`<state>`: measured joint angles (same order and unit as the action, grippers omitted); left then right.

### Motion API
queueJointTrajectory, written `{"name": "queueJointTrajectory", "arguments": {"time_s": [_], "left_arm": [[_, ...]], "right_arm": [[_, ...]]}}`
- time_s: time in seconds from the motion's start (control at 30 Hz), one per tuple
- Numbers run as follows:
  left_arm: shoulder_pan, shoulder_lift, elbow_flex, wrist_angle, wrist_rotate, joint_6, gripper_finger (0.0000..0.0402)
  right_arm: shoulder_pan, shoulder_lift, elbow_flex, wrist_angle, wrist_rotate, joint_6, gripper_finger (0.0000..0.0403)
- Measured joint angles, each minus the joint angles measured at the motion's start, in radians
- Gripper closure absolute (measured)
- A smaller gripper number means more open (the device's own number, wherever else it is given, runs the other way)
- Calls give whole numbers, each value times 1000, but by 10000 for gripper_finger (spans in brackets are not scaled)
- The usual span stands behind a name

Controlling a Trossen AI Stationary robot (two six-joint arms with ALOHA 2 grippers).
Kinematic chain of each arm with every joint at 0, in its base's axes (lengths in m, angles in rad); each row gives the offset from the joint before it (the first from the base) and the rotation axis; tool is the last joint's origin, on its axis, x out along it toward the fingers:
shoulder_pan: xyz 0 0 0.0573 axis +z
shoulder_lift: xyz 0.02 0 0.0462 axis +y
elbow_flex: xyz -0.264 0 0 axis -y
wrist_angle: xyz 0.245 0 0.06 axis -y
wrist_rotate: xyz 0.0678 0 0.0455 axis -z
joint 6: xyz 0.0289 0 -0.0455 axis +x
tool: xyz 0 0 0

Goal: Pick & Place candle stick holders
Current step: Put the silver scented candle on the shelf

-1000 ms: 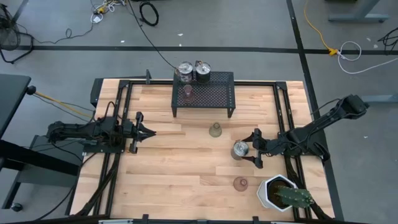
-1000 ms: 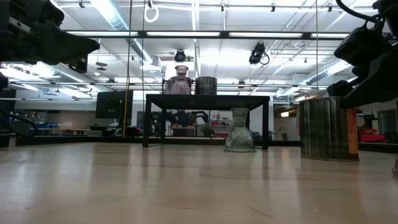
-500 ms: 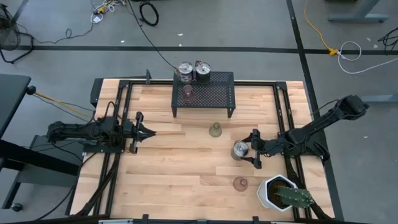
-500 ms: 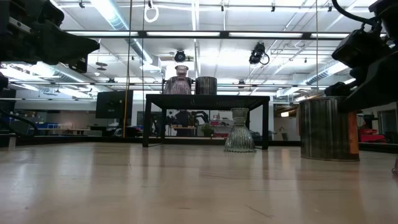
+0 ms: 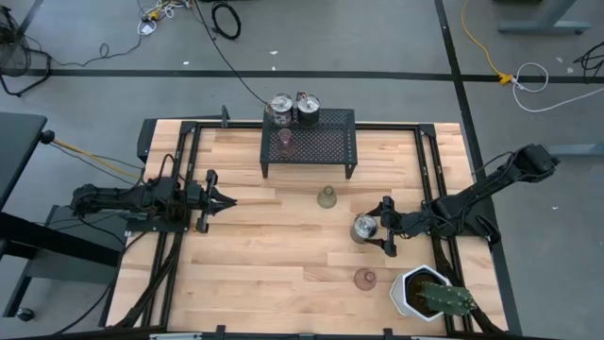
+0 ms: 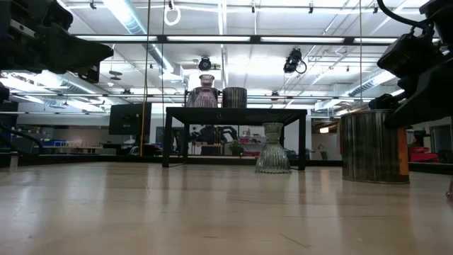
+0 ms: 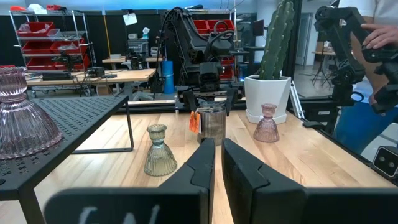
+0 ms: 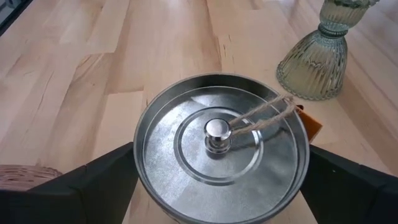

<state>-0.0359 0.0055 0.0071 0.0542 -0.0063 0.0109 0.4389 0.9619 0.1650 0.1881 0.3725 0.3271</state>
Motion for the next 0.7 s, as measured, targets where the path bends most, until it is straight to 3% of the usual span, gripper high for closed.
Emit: {"name": "queueJointTrajectory", "arguments": {"time_s": [0.37,0.7], "left_arm": [[0,0,0,0,0,0,367],[0,0,0,0,0,0,367]], "right_arm": [[0,0,0,-1,0,-3,34],[0,0,0,-1,1,-3,35]]}}
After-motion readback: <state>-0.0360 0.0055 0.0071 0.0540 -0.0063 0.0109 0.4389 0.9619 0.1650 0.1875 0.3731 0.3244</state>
